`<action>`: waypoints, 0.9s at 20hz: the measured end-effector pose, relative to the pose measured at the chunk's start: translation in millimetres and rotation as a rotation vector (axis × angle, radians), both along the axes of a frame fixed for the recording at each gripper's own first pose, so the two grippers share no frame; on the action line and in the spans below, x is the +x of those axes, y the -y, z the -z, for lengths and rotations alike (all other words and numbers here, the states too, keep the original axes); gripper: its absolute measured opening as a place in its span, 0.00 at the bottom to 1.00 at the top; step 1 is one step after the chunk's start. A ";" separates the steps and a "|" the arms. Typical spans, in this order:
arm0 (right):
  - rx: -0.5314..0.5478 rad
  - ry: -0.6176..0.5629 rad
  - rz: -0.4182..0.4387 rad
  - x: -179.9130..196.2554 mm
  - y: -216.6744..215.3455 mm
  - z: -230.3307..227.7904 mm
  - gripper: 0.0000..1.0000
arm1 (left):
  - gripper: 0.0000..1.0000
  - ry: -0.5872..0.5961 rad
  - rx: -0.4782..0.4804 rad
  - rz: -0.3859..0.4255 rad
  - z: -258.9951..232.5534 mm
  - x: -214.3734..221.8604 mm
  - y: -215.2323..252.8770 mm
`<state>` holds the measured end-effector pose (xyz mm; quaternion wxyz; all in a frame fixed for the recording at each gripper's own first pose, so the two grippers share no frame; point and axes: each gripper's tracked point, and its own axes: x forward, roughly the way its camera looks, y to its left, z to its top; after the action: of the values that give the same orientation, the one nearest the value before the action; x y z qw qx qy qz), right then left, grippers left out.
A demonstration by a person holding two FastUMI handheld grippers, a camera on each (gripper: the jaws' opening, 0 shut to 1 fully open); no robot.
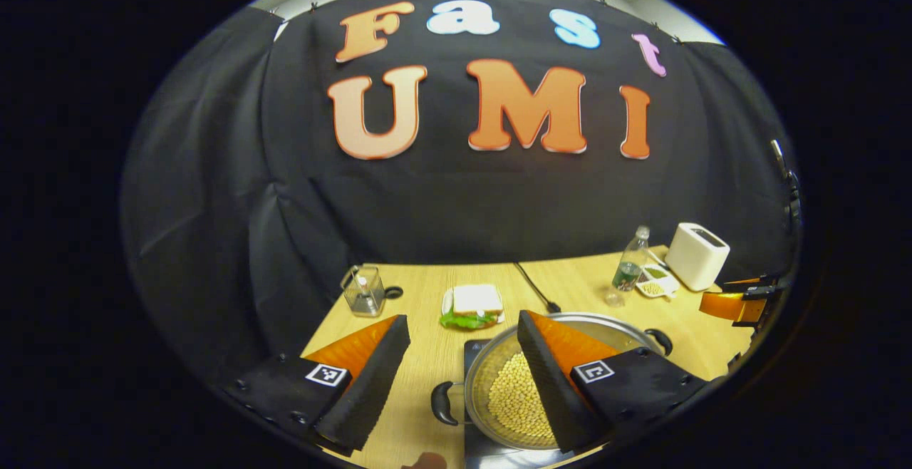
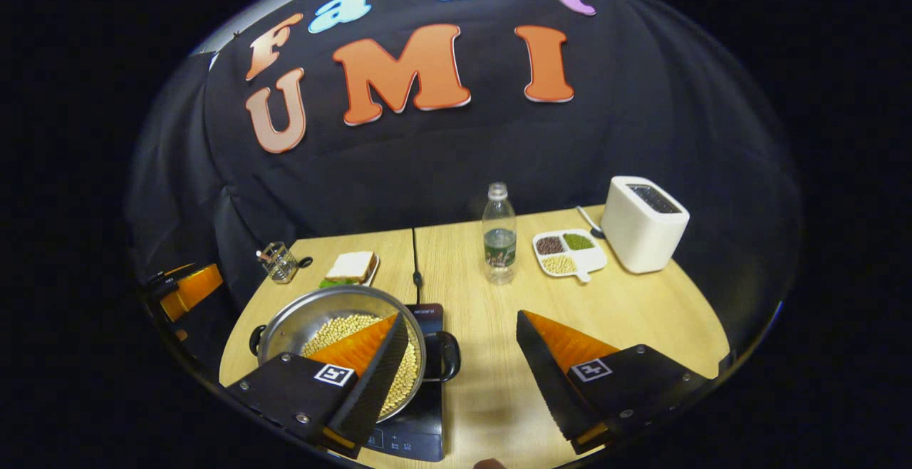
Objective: First push the handle of the pot to place it horizontally, then grasp the pot with both hands and set it on the induction cooktop.
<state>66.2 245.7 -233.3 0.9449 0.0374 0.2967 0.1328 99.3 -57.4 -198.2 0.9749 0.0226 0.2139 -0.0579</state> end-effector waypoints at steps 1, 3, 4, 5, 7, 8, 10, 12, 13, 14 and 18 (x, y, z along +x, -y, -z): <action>0.010 0.033 0.001 -2.1 10.3 -21.8 0.95 | 0.99 0.045 0.007 -0.007 -23.6 -2.1 -0.3; 0.016 0.117 0.029 -3.9 37.4 -66.9 0.95 | 0.99 0.137 0.015 -0.017 -76.9 -8.3 -8.0; 0.007 0.164 0.044 -5.0 52.8 -88.3 0.95 | 0.99 0.183 0.021 -0.029 -104.3 -14.5 -14.2; -0.003 0.213 0.059 -7.5 67.5 -110.8 0.95 | 1.00 0.228 0.022 -0.042 -129.6 -21.8 -20.5; -0.020 0.307 0.091 -17.1 97.6 -149.9 0.95 | 0.99 0.314 -0.003 -0.060 -177.2 -44.7 -26.1; -0.025 0.349 0.110 -21.8 111.5 -166.0 0.95 | 0.94 0.351 -0.040 -0.061 -198.0 -60.5 -26.4; -0.051 0.426 0.158 -31.8 141.8 -189.1 0.95 | 0.94 0.423 -0.102 -0.063 -234.2 -78.6 -29.6; -0.078 0.478 0.198 -44.1 167.5 -204.7 0.95 | 1.00 0.493 -0.075 -0.073 -261.6 -93.3 -44.3; -0.083 0.488 0.207 -52.9 176.3 -209.1 0.95 | 0.96 0.511 -0.054 -0.083 -269.5 -100.0 -51.3; -0.084 0.497 0.209 -61.6 182.9 -213.3 0.95 | 0.99 0.519 -0.052 -0.089 -272.6 -106.5 -53.5; -0.082 0.533 0.225 -78.0 200.6 -226.0 0.95 | 0.99 0.495 -0.116 -0.115 -267.7 -121.7 -57.1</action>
<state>-11.8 45.1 -7.2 0.9991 -0.0042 0.0370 0.0203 -22.4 -0.3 69.5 0.9989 -0.0320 -0.0337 -0.0075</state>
